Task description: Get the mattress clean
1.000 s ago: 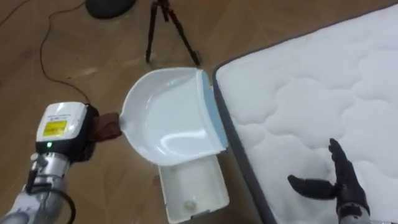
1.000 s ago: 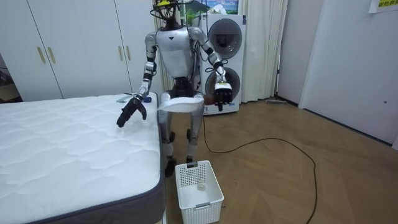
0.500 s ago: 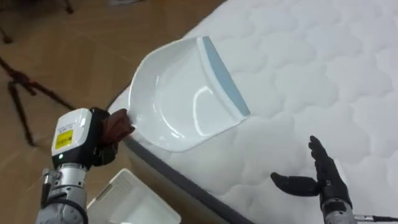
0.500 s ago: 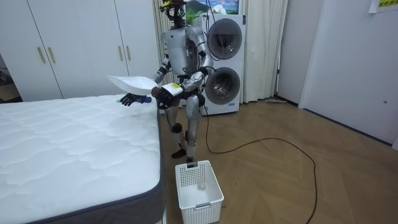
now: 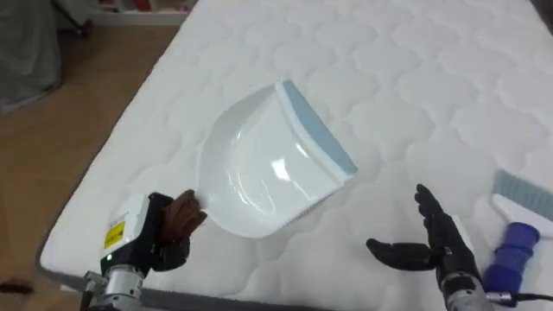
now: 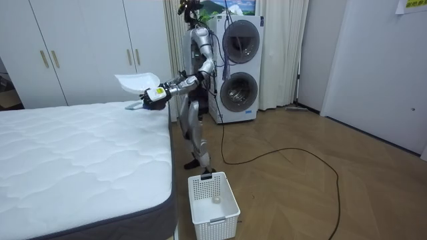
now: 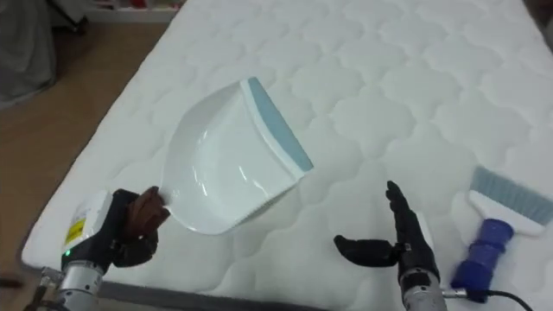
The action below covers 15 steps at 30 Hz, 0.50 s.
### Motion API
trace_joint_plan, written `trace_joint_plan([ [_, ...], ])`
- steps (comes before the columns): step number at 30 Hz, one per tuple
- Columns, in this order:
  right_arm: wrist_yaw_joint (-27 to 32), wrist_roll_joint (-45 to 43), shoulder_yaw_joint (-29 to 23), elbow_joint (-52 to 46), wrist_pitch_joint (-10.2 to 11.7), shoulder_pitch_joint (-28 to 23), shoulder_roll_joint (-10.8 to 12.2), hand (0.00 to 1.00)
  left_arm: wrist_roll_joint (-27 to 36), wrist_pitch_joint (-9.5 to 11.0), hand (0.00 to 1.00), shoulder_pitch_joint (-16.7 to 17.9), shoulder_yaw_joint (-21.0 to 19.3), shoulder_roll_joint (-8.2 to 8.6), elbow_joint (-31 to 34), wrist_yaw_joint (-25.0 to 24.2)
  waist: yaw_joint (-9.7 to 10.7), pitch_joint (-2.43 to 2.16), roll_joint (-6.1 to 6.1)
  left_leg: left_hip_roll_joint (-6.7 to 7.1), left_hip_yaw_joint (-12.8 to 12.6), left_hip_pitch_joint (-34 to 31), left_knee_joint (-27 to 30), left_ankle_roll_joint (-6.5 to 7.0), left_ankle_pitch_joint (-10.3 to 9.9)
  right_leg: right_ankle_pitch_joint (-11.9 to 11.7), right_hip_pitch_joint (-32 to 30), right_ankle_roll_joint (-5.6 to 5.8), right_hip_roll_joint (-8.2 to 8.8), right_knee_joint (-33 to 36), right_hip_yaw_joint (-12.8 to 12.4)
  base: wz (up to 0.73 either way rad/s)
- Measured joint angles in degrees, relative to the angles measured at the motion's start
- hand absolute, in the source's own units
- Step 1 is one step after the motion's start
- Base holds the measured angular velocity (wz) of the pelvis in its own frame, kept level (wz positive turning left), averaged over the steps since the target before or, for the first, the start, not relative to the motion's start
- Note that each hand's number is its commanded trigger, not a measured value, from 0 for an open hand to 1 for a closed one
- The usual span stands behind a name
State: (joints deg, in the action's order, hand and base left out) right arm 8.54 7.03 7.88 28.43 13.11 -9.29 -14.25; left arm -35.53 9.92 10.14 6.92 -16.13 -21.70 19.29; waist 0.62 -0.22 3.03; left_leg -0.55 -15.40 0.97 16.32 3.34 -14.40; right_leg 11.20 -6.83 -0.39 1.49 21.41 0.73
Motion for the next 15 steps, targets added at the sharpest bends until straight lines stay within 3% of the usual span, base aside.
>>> trace_joint_plan([
  [2, -1.1, -0.7, 0.0, 0.0, -0.1, -0.1, 0.1, 0.0, 0.3, 0.0, 1.0, 0.6, 0.0, 0.01, 0.1, 0.1, -0.7, -0.11, -0.04, 0.22, 1.9, 1.1, -0.9, -0.2, 0.1, -0.4, 0.2, -0.53, -1.21, -0.6, -1.8, -0.89],
  [5, -1.2, -0.9, -0.3, 0.0, -0.2, -0.1, 0.0, 0.0, 2.3, 0.7, 1.0, 0.5, 0.0, 0.78, 0.1, 0.1, 0.9, 0.03, -0.29, 0.04, 2.2, 2.5, -2.1, -0.64, 0.0, -0.4, 0.8, -0.76, -2.33, -1.0, -3.9, -0.34],
  [6, -1.2, -1.3, -0.3, 0.0, -0.5, -0.1, 0.1, 0.0, 2.5, 0.9, 0.84, 0.4, 0.0, 1.14, 0.1, 0.1, 1.0, 0.02, -0.33, 0.03, 2.1, 3.0, -2.7, -0.72, 0.0, -0.4, 0.8, -0.81, -2.64, -1.2, -4.3, -0.31],
  [7, -1.2, -1.5, -0.3, 0.0, -0.5, -0.1, 0.1, 0.0, 2.8, 1.1, 0.62, 0.3, 0.1, 1.24, 0.2, 0.1, 1.0, 0.11, -0.44, 0.08, 2.5, 3.2, -2.7, -0.76, -0.1, -0.3, 0.8, -0.85, -2.83, -1.1, -5.0, -0.36],
  [8, -1.2, -1.6, -0.3, 0.0, -0.6, -0.1, 0.2, 0.0, 3.0, 1.1, 0.0, 0.3, 0.1, 1.27, 0.2, 0.1, 1.1, 0.13, -0.47, 0.24, 3.4, 3.2, -2.6, -0.77, -0.1, -0.3, 0.7, -0.85, -2.88, -1.0, -5.3, -0.32],
  [10, -1.3, -3.1, -0.3, -0.2, -0.7, 0.0, 0.8, 0.0, 4.9, 1.1, 0.0, -0.4, 0.1, 1.28, 0.2, 0.1, 1.6, 0.29, -0.71, 0.67, 4.6, 2.9, -2.6, -0.85, -0.1, -0.1, -0.4, -0.73, -2.78, 0.2, -5.8, -0.23],
  [15, -1.8, -5.2, -0.2, -0.2, -2.7, 0.4, 1.1, 0.0, 7.8, 1.2, 0.0, -0.9, -0.1, 1.26, -0.1, 0.1, 0.1, 0.54, -0.91, 1.25, 3.4, 3.1, -2.6, -0.36, -0.7, 0.1, -2.6, -0.68, -2.36, 3.0, -4.4, -0.43],
])
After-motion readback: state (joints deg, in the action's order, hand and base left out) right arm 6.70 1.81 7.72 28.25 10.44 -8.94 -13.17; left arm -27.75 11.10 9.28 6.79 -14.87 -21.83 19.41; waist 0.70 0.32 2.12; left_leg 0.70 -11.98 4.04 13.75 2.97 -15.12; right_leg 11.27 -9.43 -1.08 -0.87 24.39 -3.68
